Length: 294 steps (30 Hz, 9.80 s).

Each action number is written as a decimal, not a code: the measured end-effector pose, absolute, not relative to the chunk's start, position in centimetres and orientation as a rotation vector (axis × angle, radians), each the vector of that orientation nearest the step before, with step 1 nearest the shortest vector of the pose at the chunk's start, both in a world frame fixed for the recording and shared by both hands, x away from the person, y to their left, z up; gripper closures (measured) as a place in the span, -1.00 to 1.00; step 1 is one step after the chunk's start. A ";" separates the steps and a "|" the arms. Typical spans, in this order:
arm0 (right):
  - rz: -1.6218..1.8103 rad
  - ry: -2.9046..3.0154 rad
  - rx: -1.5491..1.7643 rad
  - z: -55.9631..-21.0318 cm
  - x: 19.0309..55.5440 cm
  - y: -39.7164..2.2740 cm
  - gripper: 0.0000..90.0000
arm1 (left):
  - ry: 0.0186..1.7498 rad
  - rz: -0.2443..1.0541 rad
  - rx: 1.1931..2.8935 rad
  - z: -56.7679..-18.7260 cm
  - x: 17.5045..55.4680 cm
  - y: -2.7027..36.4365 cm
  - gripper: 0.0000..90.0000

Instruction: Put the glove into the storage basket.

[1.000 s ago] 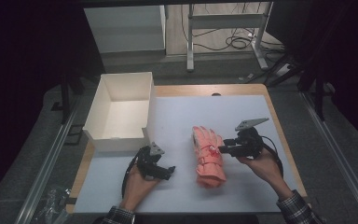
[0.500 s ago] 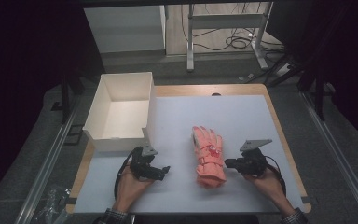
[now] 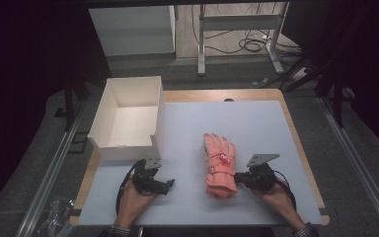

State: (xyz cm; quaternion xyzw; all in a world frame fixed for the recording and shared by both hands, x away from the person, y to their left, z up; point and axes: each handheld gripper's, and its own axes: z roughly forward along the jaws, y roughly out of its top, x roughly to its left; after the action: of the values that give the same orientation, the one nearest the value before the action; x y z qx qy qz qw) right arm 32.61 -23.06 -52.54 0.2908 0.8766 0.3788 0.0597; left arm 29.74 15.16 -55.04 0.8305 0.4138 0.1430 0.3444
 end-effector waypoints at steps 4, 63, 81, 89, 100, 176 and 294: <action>1.163 2.658 0.878 -52.7 32.8 -22.3 0.86 | 1.074 0.372 2.158 -55.0 29.7 15.2 -0.94; 1.171 2.599 0.851 -52.4 36.5 -15.8 0.60 | 1.078 0.371 2.156 -55.1 29.8 15.1 -0.95; 1.098 2.455 0.998 -51.5 36.5 -23.9 0.17 | 1.078 0.372 2.158 -55.1 29.8 15.1 -0.95; 1.066 2.403 1.047 -52.0 36.4 -26.5 0.02 | 1.095 0.367 2.160 -54.9 29.8 15.0 -0.93; 0.985 2.353 1.074 -52.5 36.3 -28.1 -0.28 | 1.079 0.296 2.136 -52.8 29.9 14.7 -0.92; 0.988 2.348 1.067 -53.0 36.2 -28.1 -0.46 | 1.015 0.250 2.447 -51.4 35.3 2.7 -0.18; 0.993 2.344 1.064 -53.0 36.2 -28.1 -0.46 | 1.531 0.409 2.133 -37.7 44.3 22.0 -0.12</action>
State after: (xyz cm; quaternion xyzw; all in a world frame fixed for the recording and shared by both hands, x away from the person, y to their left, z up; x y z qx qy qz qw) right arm 36.22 -28.09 -53.03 0.3784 0.8342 0.3534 0.1899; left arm 44.34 22.00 -37.74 0.7792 0.5594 0.1495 0.2397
